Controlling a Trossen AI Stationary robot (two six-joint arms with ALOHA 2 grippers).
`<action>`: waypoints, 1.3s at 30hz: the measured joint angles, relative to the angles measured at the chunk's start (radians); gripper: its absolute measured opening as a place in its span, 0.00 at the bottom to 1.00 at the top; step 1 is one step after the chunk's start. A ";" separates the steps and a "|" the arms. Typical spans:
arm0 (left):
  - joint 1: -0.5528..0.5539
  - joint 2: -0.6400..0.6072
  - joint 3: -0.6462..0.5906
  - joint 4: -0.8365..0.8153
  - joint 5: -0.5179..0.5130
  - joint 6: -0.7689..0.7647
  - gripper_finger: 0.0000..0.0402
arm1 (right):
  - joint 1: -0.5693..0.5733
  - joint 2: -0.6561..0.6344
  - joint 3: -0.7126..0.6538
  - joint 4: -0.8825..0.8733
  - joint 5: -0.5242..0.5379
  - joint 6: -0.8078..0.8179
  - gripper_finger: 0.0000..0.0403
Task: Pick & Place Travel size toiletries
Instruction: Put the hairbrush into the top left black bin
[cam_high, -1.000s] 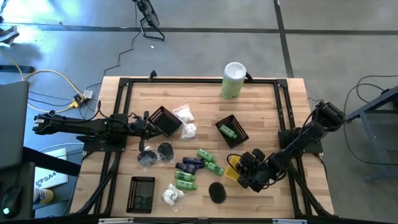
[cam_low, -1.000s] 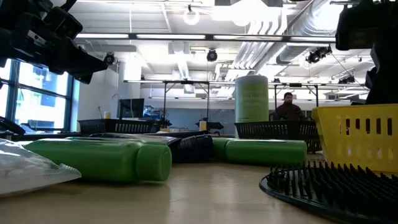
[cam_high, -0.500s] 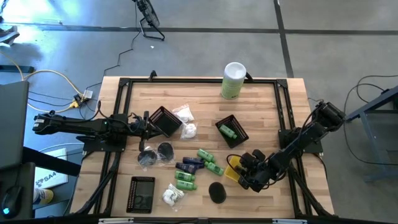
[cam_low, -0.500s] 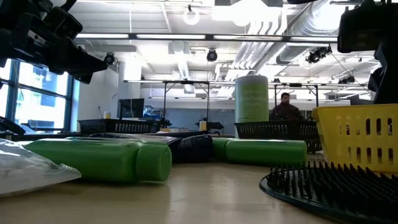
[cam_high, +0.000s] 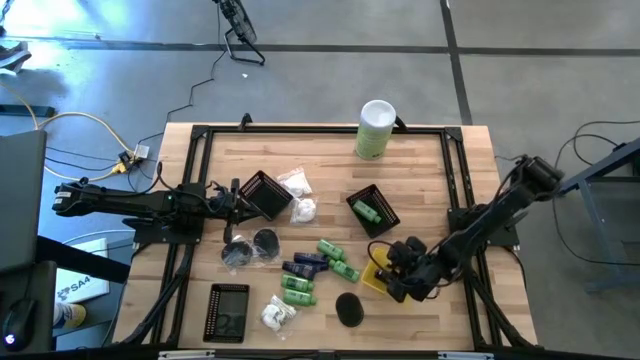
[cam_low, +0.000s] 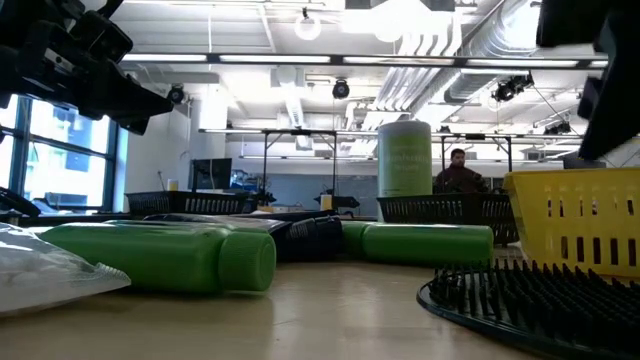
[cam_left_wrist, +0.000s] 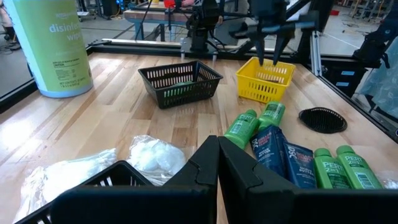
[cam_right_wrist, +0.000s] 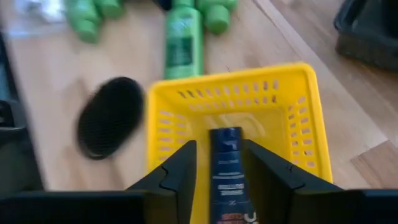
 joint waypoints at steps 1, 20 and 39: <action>0.000 0.000 0.000 0.000 0.000 0.000 0.00 | -0.001 -0.019 0.000 0.000 -0.001 -0.011 0.28; 0.000 0.000 0.000 0.000 0.000 0.000 0.00 | -0.144 -0.281 0.000 0.041 0.199 -0.391 0.17; 0.000 0.000 0.000 0.000 -0.030 0.089 0.00 | -0.402 -0.277 0.000 0.466 0.390 -0.894 0.16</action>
